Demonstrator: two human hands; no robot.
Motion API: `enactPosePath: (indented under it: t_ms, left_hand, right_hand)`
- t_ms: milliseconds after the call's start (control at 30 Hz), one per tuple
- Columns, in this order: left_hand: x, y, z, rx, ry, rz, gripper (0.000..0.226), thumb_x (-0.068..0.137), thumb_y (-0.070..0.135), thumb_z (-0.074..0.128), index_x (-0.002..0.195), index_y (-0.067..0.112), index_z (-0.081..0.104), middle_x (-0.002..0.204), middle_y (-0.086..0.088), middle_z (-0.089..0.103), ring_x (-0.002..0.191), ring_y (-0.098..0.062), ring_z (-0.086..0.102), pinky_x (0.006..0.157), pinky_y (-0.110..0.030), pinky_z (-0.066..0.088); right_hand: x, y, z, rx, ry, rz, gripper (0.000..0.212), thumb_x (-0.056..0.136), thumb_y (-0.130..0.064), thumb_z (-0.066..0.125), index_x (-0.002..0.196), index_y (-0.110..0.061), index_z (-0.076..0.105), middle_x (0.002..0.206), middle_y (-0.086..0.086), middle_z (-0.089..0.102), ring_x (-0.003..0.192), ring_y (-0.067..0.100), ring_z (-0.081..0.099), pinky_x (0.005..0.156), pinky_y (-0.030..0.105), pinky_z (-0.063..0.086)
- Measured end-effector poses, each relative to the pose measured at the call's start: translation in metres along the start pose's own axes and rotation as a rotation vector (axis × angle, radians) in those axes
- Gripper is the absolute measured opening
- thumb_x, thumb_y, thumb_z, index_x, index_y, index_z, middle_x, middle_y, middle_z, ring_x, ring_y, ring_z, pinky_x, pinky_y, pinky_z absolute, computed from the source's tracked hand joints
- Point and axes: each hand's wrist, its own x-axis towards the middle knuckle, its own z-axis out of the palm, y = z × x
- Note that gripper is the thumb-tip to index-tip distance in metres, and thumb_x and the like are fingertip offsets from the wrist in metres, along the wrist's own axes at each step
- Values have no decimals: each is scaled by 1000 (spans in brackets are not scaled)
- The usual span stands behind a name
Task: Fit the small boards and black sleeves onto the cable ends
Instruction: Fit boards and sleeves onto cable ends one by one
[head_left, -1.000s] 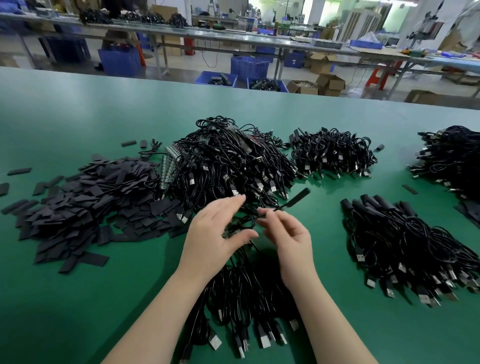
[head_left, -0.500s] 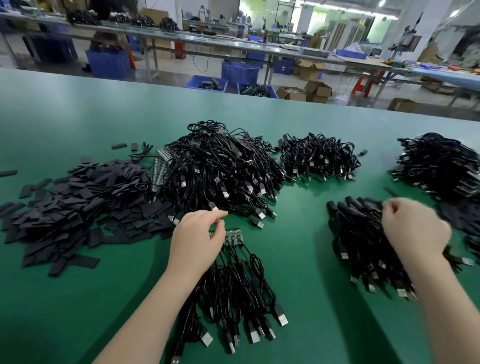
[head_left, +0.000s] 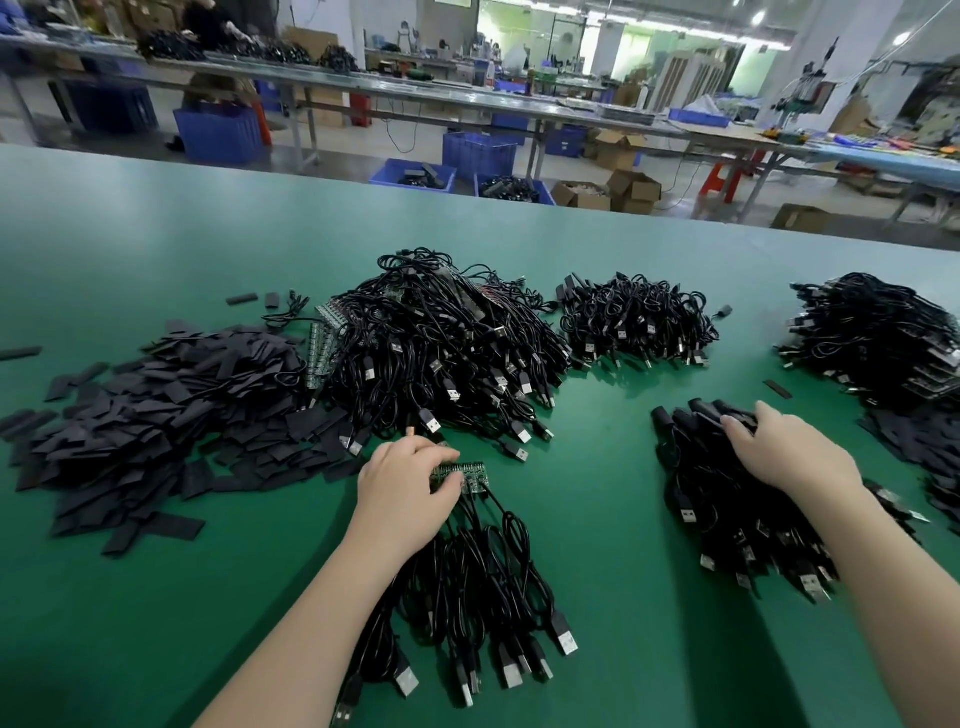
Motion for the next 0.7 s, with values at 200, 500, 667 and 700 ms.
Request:
enactPosePath:
  t_ms: [200, 500, 667, 700]
  left_hand:
    - [-1, -2, 0, -59, 19, 6, 29, 95, 38, 54, 121, 35, 65, 128, 14, 57, 126, -15, 38, 104, -36, 28]
    - [0, -2, 2, -60, 41, 6, 27, 94, 37, 55, 118, 35, 67, 126, 13, 59, 125, -16, 41, 101, -34, 30]
    - [-1, -3, 1, -67, 37, 7, 26, 93, 38, 55, 116, 36, 68, 125, 15, 59, 124, -15, 41, 99, -33, 30]
    - [-1, -3, 1, -69, 41, 7, 26, 93, 38, 56, 116, 36, 68, 124, 15, 60, 123, -15, 41, 99, -33, 30]
  right_hand:
    - [-8, -3, -11, -20, 82, 106, 65, 96, -65, 37, 135, -13, 47, 133, 16, 55, 124, 37, 51, 100, 47, 40]
    - [-22, -4, 10, -193, 81, 186, 74, 87, -80, 30, 140, -30, 45, 137, 8, 51, 124, 35, 49, 104, 53, 35]
    - [0, -2, 5, -160, 9, 213, 77, 87, -81, 24, 141, -31, 47, 137, 7, 52, 125, 34, 50, 104, 49, 36]
    - [1, -2, 4, -156, -11, 216, 78, 87, -81, 23, 142, -30, 46, 139, 8, 51, 126, 35, 49, 105, 50, 36]
